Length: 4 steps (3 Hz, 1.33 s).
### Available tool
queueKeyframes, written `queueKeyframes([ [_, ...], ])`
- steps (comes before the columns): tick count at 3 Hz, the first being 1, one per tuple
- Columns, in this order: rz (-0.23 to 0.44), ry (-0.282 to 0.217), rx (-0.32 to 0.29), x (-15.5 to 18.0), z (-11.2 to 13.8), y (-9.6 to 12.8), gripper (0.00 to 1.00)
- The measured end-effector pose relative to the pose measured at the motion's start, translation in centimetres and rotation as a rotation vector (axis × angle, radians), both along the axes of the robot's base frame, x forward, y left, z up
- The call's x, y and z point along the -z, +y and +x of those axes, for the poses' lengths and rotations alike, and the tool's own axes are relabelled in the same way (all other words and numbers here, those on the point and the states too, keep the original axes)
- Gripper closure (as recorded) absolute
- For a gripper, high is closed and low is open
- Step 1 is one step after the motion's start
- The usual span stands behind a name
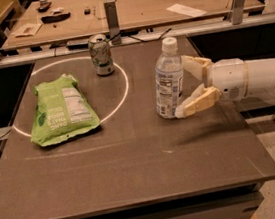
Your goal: Pick blue plastic bottle
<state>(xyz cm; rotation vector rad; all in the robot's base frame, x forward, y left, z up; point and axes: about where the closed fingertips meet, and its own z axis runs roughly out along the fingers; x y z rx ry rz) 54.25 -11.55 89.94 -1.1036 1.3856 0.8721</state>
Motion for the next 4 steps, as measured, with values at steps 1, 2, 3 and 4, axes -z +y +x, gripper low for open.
queueKeyframes([
  [1,0.005,0.006,-0.045,0.0,0.4,1.7,0.00],
  [2,0.011,0.016,-0.076,0.0,0.6,3.2,0.19],
  [3,0.012,0.020,-0.098,0.1,0.6,3.9,0.42],
  [4,0.010,0.023,-0.112,0.1,0.6,4.0,0.65],
])
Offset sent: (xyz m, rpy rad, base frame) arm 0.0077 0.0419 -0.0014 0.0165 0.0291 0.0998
